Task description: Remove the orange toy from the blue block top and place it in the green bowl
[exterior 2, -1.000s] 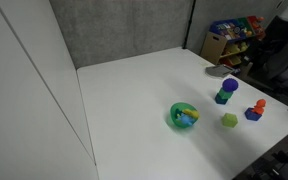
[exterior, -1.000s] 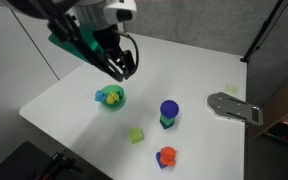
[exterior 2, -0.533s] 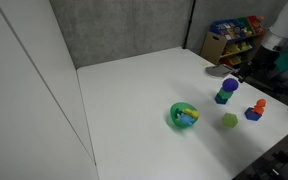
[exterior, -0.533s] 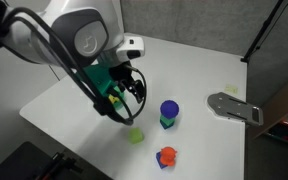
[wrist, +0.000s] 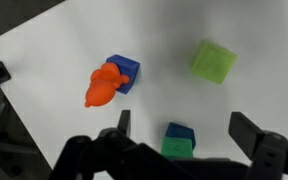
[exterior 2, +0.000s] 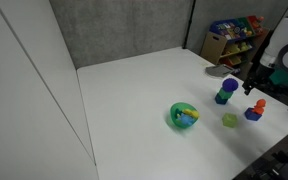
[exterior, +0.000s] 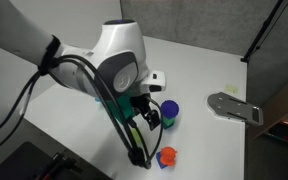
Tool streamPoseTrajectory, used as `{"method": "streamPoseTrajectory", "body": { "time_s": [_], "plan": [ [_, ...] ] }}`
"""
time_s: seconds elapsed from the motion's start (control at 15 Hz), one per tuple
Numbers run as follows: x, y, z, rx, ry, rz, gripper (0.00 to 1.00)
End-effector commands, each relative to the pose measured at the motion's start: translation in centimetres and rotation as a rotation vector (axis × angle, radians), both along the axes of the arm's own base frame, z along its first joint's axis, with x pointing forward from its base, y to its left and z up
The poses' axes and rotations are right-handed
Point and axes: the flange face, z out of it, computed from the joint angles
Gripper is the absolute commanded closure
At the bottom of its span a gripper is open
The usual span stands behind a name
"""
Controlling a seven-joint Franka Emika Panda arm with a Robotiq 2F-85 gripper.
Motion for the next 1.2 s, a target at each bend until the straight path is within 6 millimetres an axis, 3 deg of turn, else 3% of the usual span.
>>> {"method": "streamPoseTrajectory", "body": {
  "time_s": [0.0, 0.2, 0.53, 0.8, 1.13],
  "plan": [
    [1.7, -2.7, -3.2, 0.004, 0.021, -0.065, 0.0],
    [2.8, -4.7, -5.4, -0.002, 0.034, -0.113, 0.0],
    [3.8, -8.5, -6.7, -0.031, 0.048, -0.181, 0.0],
    [3.1, -10.5, -7.1, -0.056, 0.068, -0.21, 0.0],
    [1.4, -11.5, -6.9, -0.089, 0.121, -0.257, 0.0]
  ]
}}
